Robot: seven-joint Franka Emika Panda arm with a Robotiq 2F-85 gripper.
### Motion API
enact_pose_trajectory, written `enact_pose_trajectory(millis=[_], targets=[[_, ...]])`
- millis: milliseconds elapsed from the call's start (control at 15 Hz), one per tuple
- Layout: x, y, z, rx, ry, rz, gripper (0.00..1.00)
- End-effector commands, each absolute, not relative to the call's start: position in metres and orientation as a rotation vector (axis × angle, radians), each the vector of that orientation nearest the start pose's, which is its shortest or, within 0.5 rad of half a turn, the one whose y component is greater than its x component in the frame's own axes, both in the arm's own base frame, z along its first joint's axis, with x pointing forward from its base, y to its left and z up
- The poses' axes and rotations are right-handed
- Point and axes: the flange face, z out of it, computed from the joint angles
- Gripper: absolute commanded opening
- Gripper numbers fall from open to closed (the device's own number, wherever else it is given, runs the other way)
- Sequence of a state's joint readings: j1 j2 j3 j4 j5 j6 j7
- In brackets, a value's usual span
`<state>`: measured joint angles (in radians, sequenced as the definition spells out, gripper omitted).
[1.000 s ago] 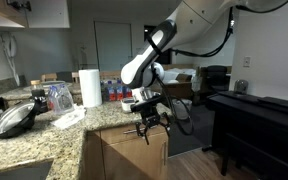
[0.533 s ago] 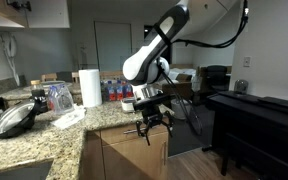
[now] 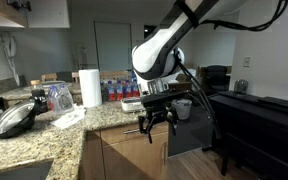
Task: Push the open drawer closed
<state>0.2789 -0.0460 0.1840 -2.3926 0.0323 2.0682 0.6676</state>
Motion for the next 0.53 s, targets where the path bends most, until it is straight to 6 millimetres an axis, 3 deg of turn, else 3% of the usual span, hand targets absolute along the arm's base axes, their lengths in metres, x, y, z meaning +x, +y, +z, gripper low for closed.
enact_pose_trajectory(millis=[0,467], targets=[[0.376,0.198,0.333,-3.243,0.268,0.272,1.0],[0.345,0.206,0.359,-3.256,0.145,0.138,1.0]])
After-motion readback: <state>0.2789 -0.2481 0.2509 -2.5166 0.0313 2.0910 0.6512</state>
